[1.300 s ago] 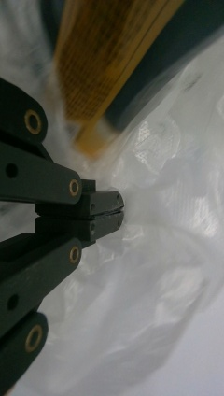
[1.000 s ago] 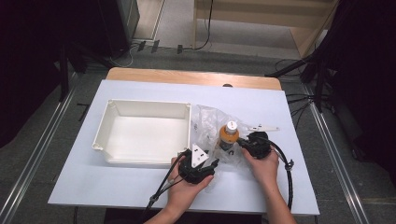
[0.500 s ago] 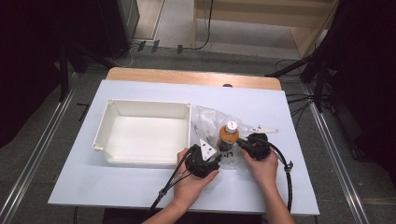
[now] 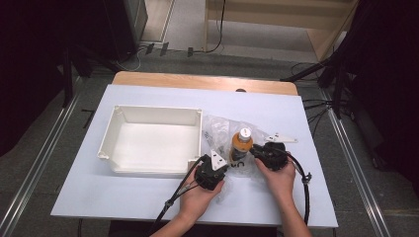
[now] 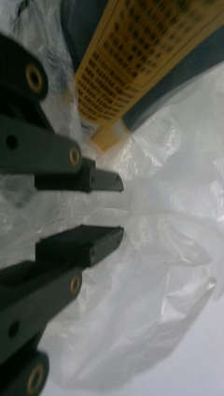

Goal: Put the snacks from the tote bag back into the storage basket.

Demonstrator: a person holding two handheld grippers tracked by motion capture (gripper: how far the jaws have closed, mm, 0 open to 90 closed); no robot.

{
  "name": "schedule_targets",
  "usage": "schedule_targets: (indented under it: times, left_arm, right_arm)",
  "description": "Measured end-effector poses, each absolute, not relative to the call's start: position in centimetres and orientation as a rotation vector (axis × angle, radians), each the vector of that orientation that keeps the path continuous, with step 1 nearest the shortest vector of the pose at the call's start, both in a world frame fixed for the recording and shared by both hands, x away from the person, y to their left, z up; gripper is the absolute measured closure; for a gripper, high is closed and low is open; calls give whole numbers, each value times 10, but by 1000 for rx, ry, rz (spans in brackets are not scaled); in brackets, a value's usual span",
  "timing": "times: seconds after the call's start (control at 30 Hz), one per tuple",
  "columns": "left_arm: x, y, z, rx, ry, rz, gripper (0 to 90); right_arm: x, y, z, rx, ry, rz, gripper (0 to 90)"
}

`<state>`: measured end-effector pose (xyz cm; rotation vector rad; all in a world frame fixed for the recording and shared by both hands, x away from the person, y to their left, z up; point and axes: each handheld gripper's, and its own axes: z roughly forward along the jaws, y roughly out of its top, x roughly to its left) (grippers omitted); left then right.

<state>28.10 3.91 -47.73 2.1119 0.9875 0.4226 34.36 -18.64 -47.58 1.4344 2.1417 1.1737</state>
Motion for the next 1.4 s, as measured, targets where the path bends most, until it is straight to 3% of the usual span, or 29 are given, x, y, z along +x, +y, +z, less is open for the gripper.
schedule_targets:
  times: [0.07, 0.6, 1.4]
  left_arm:
    - [280, 38, -478, 2116, 976, 454, 898]
    - [279, 40, -477, 2083, 976, 441, 899]
    - [279, 41, -477, 2065, 971, 432, 900]
  right_arm:
    - [337, -196, -463, 1387, 2088, 1241, 602]
    - [313, -210, -422, 1200, 2118, 1384, 421]
    - [314, -183, -409, 1010, 2331, 1396, 286]
